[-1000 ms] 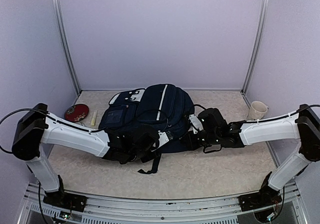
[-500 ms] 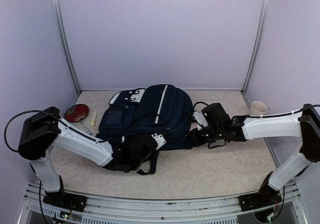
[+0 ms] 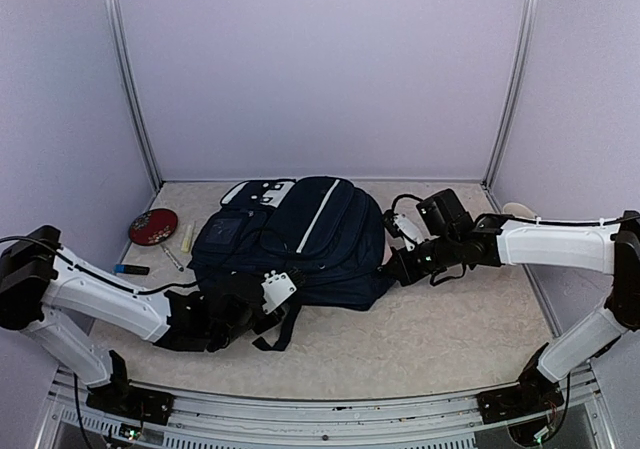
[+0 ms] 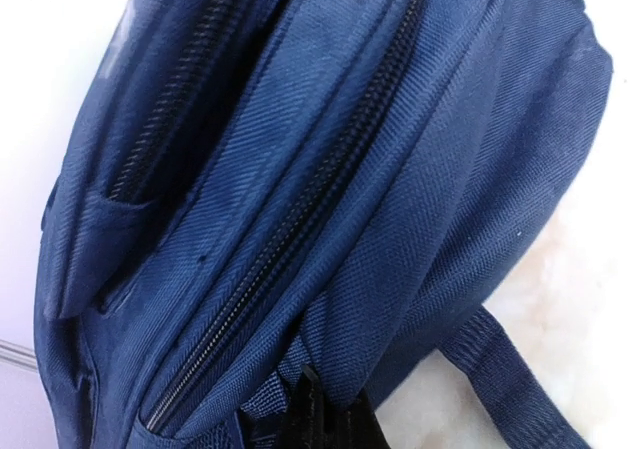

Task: Pack the student bag
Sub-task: Zip the student bag into the largest pocket of the bag.

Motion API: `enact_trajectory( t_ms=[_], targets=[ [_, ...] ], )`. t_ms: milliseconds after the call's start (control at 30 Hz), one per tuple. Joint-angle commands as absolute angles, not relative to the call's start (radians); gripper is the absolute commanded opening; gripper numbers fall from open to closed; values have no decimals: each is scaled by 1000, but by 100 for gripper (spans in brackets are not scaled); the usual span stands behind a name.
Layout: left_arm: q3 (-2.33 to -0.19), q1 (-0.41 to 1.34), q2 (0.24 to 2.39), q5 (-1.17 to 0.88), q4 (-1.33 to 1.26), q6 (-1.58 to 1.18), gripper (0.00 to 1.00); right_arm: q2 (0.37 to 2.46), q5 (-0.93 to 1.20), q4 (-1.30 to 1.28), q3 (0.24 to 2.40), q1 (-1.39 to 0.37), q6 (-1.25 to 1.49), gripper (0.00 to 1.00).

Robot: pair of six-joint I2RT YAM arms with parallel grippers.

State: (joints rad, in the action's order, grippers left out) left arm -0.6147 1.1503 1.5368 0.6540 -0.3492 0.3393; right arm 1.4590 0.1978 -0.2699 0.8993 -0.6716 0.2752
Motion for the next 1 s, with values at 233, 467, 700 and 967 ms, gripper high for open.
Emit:
enact_trajectory(
  t_ms=[233, 467, 700, 967],
  targets=[
    [-369, 1134, 1245, 659, -383, 340, 0, 1491, -198, -658, 1037, -575, 226, 0],
    [-385, 1136, 1266, 633, -366, 333, 0, 1485, -204, -679, 1062, -545, 230, 0],
    [-385, 1123, 1242, 521, -399, 291, 0, 1504, 102, -492, 985, -580, 233, 0],
    [-455, 879, 1306, 273, -621, 348, 0, 1436, 208, -420, 854, -666, 324, 0]
  ],
)
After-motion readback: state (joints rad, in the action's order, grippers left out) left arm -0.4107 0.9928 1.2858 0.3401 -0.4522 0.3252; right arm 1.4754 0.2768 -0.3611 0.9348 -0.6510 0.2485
